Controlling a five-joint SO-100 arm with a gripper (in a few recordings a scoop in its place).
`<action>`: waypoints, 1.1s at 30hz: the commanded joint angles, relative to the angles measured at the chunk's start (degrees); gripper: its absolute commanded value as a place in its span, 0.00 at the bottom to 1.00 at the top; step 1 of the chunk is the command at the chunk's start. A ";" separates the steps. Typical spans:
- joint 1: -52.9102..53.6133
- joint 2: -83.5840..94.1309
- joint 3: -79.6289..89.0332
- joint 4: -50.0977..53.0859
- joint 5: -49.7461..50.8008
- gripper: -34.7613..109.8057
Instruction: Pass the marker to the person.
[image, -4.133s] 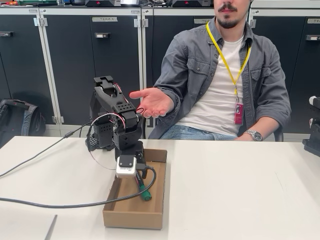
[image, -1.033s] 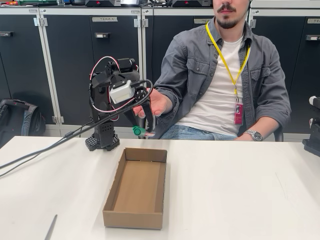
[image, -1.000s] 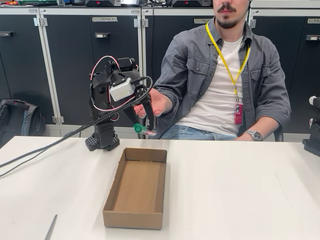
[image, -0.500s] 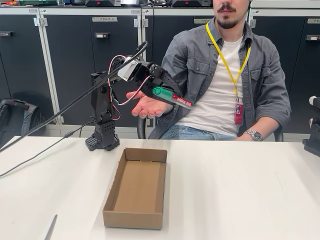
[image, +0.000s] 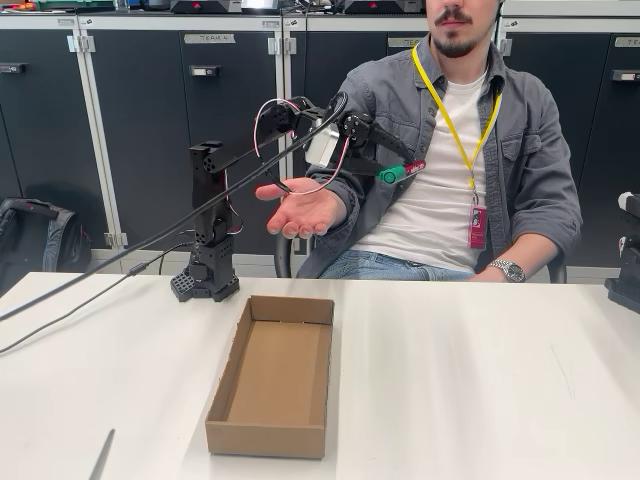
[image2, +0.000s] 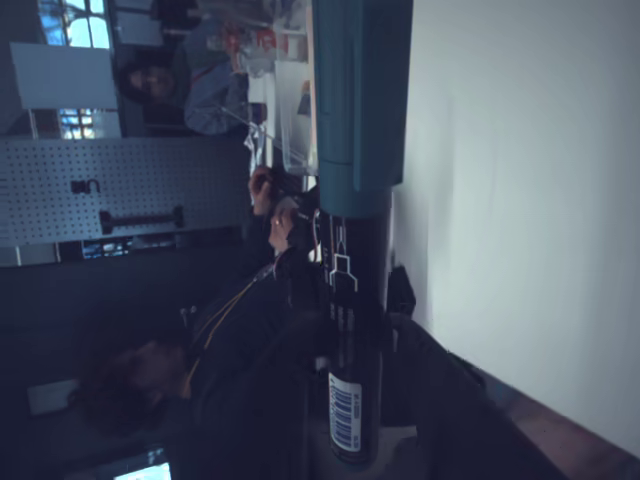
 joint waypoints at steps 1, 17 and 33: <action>-5.01 1.93 -4.22 1.49 4.22 0.21; -25.75 2.11 -7.73 14.41 15.64 0.21; -38.32 1.85 -14.50 37.88 -1.93 0.21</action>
